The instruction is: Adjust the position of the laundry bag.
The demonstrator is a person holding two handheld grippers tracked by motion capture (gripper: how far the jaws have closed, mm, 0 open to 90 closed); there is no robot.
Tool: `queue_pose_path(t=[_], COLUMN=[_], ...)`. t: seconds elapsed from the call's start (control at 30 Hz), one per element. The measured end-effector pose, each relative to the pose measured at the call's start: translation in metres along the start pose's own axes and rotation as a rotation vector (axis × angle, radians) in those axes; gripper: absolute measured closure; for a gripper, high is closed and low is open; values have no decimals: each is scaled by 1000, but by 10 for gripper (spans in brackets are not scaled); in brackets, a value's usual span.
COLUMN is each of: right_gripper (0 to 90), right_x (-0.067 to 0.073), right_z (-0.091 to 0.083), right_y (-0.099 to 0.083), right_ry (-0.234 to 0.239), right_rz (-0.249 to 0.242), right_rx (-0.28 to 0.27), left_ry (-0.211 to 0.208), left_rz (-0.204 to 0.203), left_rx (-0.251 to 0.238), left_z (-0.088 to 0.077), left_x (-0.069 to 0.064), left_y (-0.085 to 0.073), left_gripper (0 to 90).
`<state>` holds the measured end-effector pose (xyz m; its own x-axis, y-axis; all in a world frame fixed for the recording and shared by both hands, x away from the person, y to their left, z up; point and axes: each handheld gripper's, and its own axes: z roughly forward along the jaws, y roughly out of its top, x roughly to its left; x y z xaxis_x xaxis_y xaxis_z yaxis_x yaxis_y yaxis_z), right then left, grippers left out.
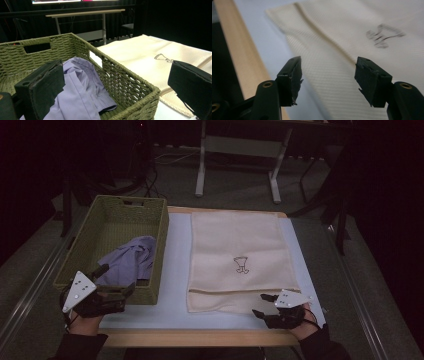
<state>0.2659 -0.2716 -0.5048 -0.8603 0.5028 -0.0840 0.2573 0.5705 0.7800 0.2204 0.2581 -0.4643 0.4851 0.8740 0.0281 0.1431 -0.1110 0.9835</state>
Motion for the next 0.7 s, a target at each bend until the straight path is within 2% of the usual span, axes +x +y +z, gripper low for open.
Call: queue_pose_path(t=[0.1, 0.4, 0.57, 0.7], right_gripper=[419, 522, 580, 664], right_x=[2, -2, -2, -3], right_z=[10, 26, 33, 35], right_y=[-3, -10, -12, -10], right_ry=[33, 74, 64, 72], right_rz=[-18, -38, -67, -70], right_rx=[49, 126, 178, 192], left_ry=[1, 2, 3, 4], left_rz=[-2, -1, -2, -2], left_rx=[-2, -2, -3, 2], left_z=[0, -1, -1, -1], left_x=[1, 1, 1, 1], left_y=[0, 0, 0, -1], left_gripper=[8, 8, 8, 8])
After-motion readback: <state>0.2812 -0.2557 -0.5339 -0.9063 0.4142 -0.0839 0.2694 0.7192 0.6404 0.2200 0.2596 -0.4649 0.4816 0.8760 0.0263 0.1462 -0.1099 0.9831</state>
